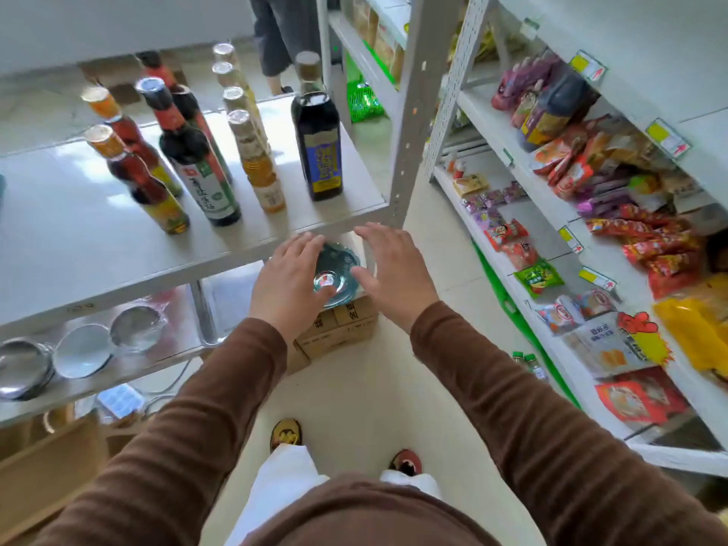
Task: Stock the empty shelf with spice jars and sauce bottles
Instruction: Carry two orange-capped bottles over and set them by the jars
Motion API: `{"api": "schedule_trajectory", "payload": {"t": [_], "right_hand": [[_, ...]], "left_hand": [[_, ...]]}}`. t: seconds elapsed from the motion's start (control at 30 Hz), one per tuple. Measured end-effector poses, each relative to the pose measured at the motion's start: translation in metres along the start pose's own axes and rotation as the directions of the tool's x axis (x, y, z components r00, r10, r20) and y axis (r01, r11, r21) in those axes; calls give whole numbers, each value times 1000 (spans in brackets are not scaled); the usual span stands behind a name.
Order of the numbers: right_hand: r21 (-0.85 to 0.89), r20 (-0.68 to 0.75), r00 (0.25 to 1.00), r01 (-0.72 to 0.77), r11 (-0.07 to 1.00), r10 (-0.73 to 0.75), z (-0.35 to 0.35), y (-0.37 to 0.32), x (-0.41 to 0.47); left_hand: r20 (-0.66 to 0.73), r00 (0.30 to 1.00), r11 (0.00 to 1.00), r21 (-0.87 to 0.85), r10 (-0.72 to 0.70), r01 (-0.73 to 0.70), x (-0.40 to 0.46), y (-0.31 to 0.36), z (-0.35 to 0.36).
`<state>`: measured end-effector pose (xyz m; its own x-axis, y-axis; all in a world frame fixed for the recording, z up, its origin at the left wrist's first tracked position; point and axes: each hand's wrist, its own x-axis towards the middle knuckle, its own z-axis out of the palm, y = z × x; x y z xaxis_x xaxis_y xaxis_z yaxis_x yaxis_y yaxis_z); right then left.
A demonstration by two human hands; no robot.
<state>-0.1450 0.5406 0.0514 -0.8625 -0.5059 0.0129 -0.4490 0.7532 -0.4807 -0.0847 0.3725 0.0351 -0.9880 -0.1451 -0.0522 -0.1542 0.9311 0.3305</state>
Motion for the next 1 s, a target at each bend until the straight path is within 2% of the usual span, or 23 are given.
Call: {"api": "schedule_trajectory", "payload": {"t": [0.3, 0.47, 0.57, 0.73, 1.0], "right_hand": [[192, 13, 999, 27, 981, -30, 90, -162, 62], [299, -6, 1000, 9, 954, -8, 128, -220, 99], [363, -28, 999, -15, 932, 27, 144, -241, 124], [460, 41, 990, -139, 877, 136, 168, -257, 163], [623, -39, 962, -187, 760, 269, 192, -268, 197]], "left_hand": [[-51, 997, 998, -16, -64, 63, -20, -179, -61], [-91, 993, 996, -51, -78, 74, -16, -242, -86], [-107, 990, 994, -71, -87, 80, -4, -270, -95], [-120, 980, 974, -182, -160, 137, 27, -305, -105], [-116, 964, 905, -387, -240, 179, 98, -325, -109]]}}
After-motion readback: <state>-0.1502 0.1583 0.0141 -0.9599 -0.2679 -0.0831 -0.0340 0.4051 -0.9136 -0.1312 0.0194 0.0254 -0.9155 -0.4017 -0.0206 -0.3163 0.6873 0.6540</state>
